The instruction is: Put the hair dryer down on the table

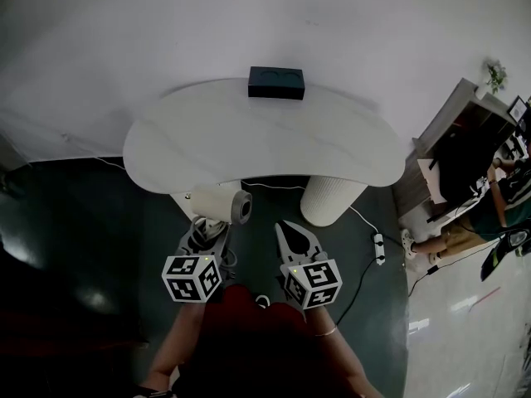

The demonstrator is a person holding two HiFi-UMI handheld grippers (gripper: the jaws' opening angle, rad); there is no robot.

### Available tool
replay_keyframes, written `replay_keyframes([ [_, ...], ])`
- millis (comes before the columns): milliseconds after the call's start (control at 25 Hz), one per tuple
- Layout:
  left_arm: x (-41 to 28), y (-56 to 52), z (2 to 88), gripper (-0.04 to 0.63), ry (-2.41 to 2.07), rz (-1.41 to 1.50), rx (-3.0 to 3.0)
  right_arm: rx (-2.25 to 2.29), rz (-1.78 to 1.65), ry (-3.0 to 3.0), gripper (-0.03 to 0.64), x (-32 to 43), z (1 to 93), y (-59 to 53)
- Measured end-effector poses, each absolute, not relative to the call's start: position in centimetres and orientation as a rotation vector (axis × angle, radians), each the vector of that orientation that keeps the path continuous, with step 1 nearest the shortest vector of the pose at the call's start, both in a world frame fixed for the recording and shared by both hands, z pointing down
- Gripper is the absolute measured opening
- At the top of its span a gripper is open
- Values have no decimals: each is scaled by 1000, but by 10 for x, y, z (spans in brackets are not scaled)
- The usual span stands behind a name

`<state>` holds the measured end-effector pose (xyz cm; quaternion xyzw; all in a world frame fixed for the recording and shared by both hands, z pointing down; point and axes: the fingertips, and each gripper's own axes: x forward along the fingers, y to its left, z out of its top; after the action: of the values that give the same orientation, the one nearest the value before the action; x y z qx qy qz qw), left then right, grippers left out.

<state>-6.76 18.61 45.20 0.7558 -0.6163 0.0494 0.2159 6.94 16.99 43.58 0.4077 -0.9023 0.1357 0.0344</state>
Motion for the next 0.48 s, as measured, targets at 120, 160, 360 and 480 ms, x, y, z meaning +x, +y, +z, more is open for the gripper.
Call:
replay_keyframes([
  [120, -68, 186, 454, 199, -1709, 140, 2081, 1262, 461, -2760, 15, 72, 444, 167],
  [160, -70, 186, 455, 199, -1712, 151, 2074, 1260, 479, -2762, 15, 71, 444, 166],
  [360, -77, 173, 460, 199, -1723, 201, 2064, 1263, 491, -2773, 15, 67, 443, 153],
  [480, -82, 158, 465, 199, -1718, 218, 2069, 1293, 494, -2741, 15, 68, 450, 136],
])
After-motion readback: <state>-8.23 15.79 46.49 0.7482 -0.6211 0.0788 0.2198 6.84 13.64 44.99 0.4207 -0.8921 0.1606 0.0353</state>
